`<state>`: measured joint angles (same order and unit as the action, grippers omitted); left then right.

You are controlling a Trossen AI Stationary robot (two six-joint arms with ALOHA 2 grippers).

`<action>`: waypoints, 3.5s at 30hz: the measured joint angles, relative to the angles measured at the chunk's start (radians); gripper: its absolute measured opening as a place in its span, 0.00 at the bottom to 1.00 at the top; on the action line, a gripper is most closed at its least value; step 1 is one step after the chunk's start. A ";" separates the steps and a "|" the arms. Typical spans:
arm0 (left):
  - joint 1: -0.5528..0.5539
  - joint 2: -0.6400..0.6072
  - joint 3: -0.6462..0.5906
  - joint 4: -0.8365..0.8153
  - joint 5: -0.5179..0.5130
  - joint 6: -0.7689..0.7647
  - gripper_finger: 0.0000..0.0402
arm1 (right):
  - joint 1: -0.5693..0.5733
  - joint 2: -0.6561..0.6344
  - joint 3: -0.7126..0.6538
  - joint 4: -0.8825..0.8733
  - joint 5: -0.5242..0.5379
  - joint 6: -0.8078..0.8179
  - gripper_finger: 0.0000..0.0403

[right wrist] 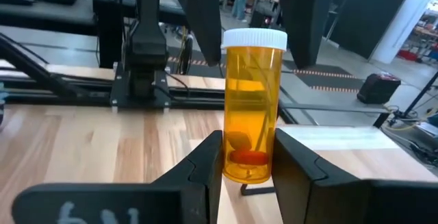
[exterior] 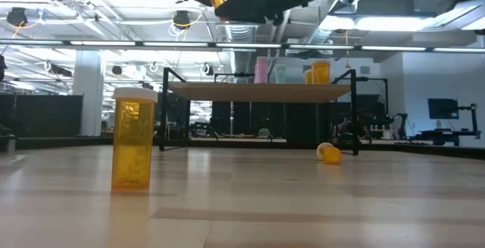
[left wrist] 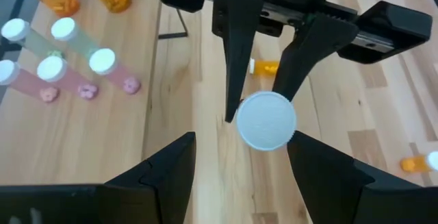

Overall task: Pick and place medicine bottles onto shelf by color
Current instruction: Put the middle right small orange pill bottle on the shelf

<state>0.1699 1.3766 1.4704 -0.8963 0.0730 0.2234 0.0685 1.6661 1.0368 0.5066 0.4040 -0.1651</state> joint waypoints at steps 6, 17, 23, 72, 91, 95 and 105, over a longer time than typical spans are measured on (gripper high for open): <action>-0.001 0.000 0.000 -0.004 0.017 0.000 0.54 | 0.000 0.000 0.000 -0.006 -0.001 0.007 0.29; -0.001 0.000 0.000 0.016 0.085 0.004 0.54 | 0.000 0.001 -0.001 -0.006 -0.002 0.007 0.29; -0.001 0.000 0.000 0.034 0.100 0.016 0.54 | 0.000 0.001 -0.001 -0.006 -0.002 0.007 0.29; 0.008 0.001 0.002 -0.041 -0.050 0.020 0.26 | 0.004 -0.025 -0.003 -0.141 0.072 0.072 0.53; 0.286 0.181 0.293 -0.248 -0.134 0.105 0.26 | -0.006 -0.225 -0.002 -0.485 0.122 0.192 0.55; 0.329 0.314 0.460 -0.353 -0.131 0.145 0.26 | -0.006 -0.225 -0.002 -0.506 0.122 0.200 0.55; 0.442 0.552 0.748 -0.479 -0.048 0.196 0.26 | 0.002 -0.225 -0.002 -0.619 0.121 0.274 0.55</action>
<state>0.6119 1.9281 2.2184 -1.3757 0.0254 0.4191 0.0701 1.4406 1.0348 -0.1120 0.5251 0.1088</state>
